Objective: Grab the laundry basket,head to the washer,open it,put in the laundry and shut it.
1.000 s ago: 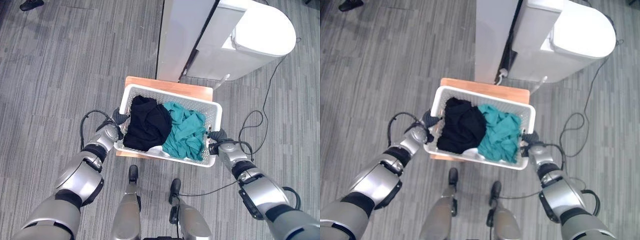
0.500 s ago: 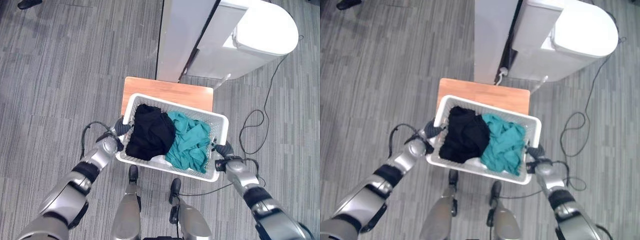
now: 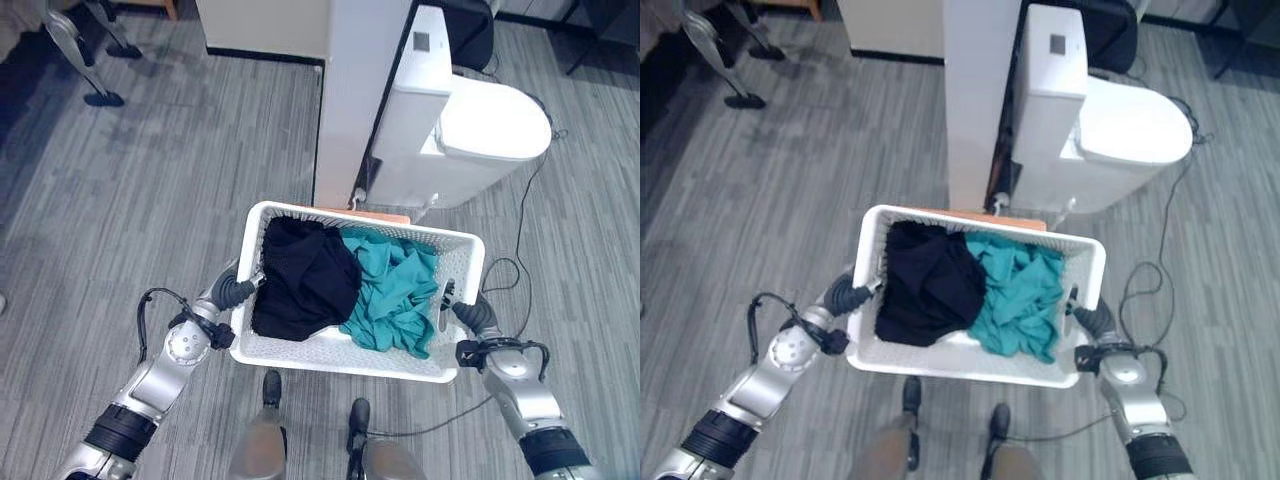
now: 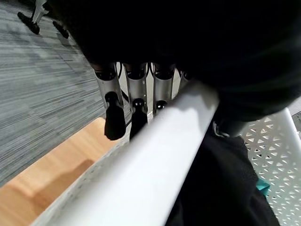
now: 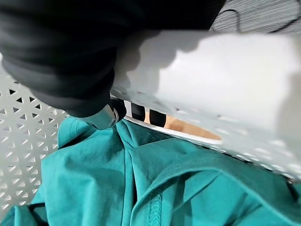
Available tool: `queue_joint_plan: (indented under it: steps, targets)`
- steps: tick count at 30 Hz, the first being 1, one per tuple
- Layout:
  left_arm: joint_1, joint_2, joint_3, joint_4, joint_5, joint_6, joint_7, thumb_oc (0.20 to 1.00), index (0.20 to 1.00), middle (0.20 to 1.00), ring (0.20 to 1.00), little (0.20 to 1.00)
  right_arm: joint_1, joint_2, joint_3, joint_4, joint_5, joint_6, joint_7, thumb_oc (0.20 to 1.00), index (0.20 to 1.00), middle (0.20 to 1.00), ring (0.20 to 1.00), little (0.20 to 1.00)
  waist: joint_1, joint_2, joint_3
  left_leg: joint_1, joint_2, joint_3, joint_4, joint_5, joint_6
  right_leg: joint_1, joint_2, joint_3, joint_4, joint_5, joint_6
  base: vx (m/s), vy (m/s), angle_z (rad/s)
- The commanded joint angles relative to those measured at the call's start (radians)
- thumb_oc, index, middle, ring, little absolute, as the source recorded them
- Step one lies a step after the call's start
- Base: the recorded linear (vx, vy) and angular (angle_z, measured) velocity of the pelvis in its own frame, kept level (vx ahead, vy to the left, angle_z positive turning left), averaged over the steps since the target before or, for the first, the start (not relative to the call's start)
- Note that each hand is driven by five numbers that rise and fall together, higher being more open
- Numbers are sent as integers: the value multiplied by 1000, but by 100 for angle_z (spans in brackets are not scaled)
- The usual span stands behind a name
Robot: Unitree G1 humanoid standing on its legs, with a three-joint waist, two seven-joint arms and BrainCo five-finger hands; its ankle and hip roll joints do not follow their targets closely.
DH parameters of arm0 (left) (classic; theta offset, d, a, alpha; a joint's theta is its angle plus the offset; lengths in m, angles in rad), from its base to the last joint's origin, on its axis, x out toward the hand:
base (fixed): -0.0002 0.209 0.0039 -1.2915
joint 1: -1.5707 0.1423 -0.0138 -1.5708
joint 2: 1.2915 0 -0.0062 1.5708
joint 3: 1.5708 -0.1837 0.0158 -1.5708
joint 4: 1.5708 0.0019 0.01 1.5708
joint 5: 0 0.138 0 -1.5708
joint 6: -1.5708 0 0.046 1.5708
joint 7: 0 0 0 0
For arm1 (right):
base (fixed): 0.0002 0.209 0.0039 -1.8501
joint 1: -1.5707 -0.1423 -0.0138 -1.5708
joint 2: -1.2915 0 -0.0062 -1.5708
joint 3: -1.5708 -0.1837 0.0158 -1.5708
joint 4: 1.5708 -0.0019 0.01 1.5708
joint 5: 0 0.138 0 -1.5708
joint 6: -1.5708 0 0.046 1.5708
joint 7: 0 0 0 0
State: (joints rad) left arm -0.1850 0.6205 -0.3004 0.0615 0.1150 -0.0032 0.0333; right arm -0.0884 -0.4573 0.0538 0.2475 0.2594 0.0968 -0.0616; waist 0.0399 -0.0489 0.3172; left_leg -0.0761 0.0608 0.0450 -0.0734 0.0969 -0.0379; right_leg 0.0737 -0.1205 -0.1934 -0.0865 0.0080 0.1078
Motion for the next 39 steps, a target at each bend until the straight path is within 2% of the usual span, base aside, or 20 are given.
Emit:
queue_joint_plan:
  steps: [1,8,11,13,14,15,17,20,23,25,26,27,28,29,30,31,32,35,36,39]
  targets:
    - [-48,39,95,124,-22,-25,12,200,200,200,200,200,30,-160,-113,-17,40,-32,67,200,200,200,200,200,-2,-3,-121,55,69,-15,73,-193,0,-46,-33,3,93,-80,-20,42,-56,0]
    - [-61,23,78,136,-21,-18,5,200,200,200,200,200,34,-146,-100,18,43,-35,66,200,200,200,200,200,-4,-3,-126,31,88,-41,116,-195,-14,-39,4,23,86,-95,-44,-20,-118,5]
    - [-70,18,64,141,-12,-3,1,200,200,200,200,200,33,-142,-96,39,56,-38,62,200,200,200,200,200,-10,-3,-115,2,133,-67,97,-120,-43,-67,60,18,131,-140,-86,-167,-239,7]
    - [-81,13,56,146,-9,-1,1,200,200,200,200,200,35,-142,-100,57,67,-43,58,200,200,200,200,200,-15,-3,-114,-7,144,-73,65,-84,-55,-78,75,4,130,-146,-93,-192,-140,30]
    - [-111,7,34,153,-5,3,-5,200,200,200,200,200,35,-137,-113,104,86,-49,40,200,200,200,200,200,-20,-8,-106,-50,162,-68,23,-9,-81,-94,84,-29,116,-151,-98,-186,-95,39]
    - [-114,7,32,154,-5,3,-4,200,200,200,200,200,34,-137,-113,107,86,-51,40,200,200,200,200,200,-23,-7,-109,-55,162,-73,18,-4,-82,-98,85,-34,116,-152,-99,-454,-142,54]
    - [-179,1,-4,175,-7,8,-1,200,200,200,200,200,29,-145,-117,140,100,-55,20,200,200,200,200,200,-49,-35,-91,-100,156,-42,83,-40,-69,-144,65,-65,126,-140,-102,-319,-55,45]
    - [-205,-34,-11,189,14,17,-1,200,200,200,200,200,57,-144,-141,131,97,-54,14,200,200,200,200,200,-89,-58,-104,-44,166,-5,376,-201,-33,-166,25,-94,121,-100,-100,-226,43,64]
    - [-188,-41,5,181,20,21,-1,200,200,200,200,200,64,-141,-147,124,95,-52,21,200,200,200,200,200,-92,-51,-112,17,178,-26,517,-231,-25,-164,33,-81,117,-78,-100,-94,141,6]
    - [-163,-46,17,189,21,17,5,200,200,200,200,200,53,-138,-131,133,82,-41,38,200,200,200,200,200,-93,-28,-133,117,125,-129,614,-231,-33,-187,43,-41,127,-43,-82,-121,244,-28]
    - [-163,-46,17,189,21,17,5,200,200,200,200,200,53,-138,-131,133,82,-41,38,200,200,200,200,200,-94,-31,-133,116,121,-129,614,-227,-33,-188,39,-41,125,-39,-82,-229,350,-55]
    - [-159,-56,20,185,27,16,8,200,200,200,200,200,43,-143,-126,131,72,-32,45,200,200,200,200,200,-99,-4,-133,162,96,-174,542,-272,-36,-211,36,-5,136,-8,-59,-238,331,-44]
    - [-164,-59,16,184,26,12,8,200,200,200,200,200,33,-146,-120,133,71,-27,46,200,200,200,200,200,-108,3,-139,200,104,-147,471,-326,-28,-226,32,-2,140,-3,-49,-235,330,-16]
    - [-165,-59,16,184,26,11,9,200,200,200,200,200,32,-146,-120,133,71,-27,46,200,200,200,200,200,-107,-1,-139,202,99,-145,465,-320,-28,-226,28,0,137,1,-49,-273,346,1]
    - [-174,-67,9,185,23,8,10,200,200,200,200,200,5,-142,-115,135,55,-23,40,200,200,200,200,200,-107,14,-140,254,64,-108,351,-446,5,-269,-4,23,144,49,-8,-226,271,-11]
    - [-176,-67,8,186,23,8,10,200,200,200,200,200,4,-142,-115,136,55,-22,40,200,200,200,200,200,-106,6,-141,252,55,-106,348,-440,7,-273,-12,27,141,55,-7,-455,523,-17]
    - [-198,-67,-11,200,27,9,18,200,200,200,200,200,-22,-132,-111,139,42,-24,36,200,200,200,200,200,-103,8,-130,261,-6,-104,285,-509,38,-300,-52,41,114,114,33,-260,265,-20]
    - [-226,-65,-25,222,36,12,22,200,200,200,200,200,-48,-118,-106,147,31,-27,25,200,200,200,200,200,-92,14,-118,268,-58,-114,208,-500,68,-323,-77,51,60,145,63,-396,352,-35]
    - [-241,-59,-32,230,57,20,32,200,200,200,200,200,-71,-105,-95,164,12,-28,18,200,200,200,200,200,-84,6,-100,257,-106,-113,179,-466,91,-351,-106,52,37,169,75,-512,351,-54]
    - [-241,-49,-25,231,63,28,34,200,200,200,200,200,-95,-96,-81,179,7,-27,18,200,200,200,200,200,-75,17,-84,234,-107,-79,164,-432,103,-358,-109,18,82,106,61,-302,131,-57]
